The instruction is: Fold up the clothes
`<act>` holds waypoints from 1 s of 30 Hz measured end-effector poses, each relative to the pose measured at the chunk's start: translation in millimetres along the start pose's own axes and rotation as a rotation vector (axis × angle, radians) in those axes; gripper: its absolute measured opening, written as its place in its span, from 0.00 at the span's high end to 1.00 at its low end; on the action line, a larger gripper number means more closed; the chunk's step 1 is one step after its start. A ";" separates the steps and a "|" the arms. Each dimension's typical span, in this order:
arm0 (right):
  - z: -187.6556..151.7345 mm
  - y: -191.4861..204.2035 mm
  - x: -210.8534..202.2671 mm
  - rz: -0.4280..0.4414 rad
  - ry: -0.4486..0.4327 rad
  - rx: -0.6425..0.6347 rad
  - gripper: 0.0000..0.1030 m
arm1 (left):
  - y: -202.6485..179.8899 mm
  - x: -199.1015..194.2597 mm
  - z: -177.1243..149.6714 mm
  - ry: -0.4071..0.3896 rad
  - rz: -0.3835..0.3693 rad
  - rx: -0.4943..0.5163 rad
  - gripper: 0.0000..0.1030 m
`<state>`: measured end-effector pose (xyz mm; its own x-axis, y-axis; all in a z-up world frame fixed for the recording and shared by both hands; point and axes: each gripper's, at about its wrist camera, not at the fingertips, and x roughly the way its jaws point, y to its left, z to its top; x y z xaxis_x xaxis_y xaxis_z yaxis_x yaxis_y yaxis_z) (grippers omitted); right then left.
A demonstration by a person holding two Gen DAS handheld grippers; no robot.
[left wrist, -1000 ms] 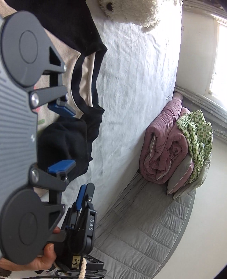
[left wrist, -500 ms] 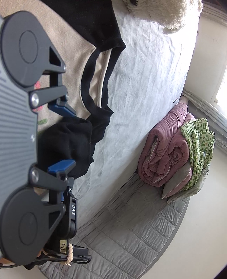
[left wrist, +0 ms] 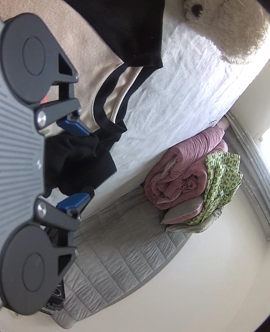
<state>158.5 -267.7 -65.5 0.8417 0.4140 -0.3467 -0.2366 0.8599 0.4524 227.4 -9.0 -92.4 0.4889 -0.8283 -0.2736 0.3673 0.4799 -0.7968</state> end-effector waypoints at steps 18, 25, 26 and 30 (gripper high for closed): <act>-32.5 49.7 27.7 0.166 0.171 -0.165 0.94 | 29.0 -7.4 8.0 0.021 0.111 -0.177 0.54; -34.8 53.3 26.7 0.185 0.208 -0.174 0.87 | 29.8 -12.3 8.5 0.009 0.261 -0.117 0.94; -32.2 52.3 23.2 0.181 0.203 -0.176 0.87 | 26.4 -15.1 9.3 -0.003 0.280 -0.090 0.94; -18.6 41.8 4.7 0.128 0.136 -0.174 0.52 | 11.4 -33.1 17.2 -0.071 0.316 0.000 0.94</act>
<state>143.6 -224.3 -63.5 0.7296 0.5488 -0.4081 -0.4266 0.8316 0.3556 228.9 28.8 -83.1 0.6325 -0.6162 -0.4693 0.1887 0.7102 -0.6783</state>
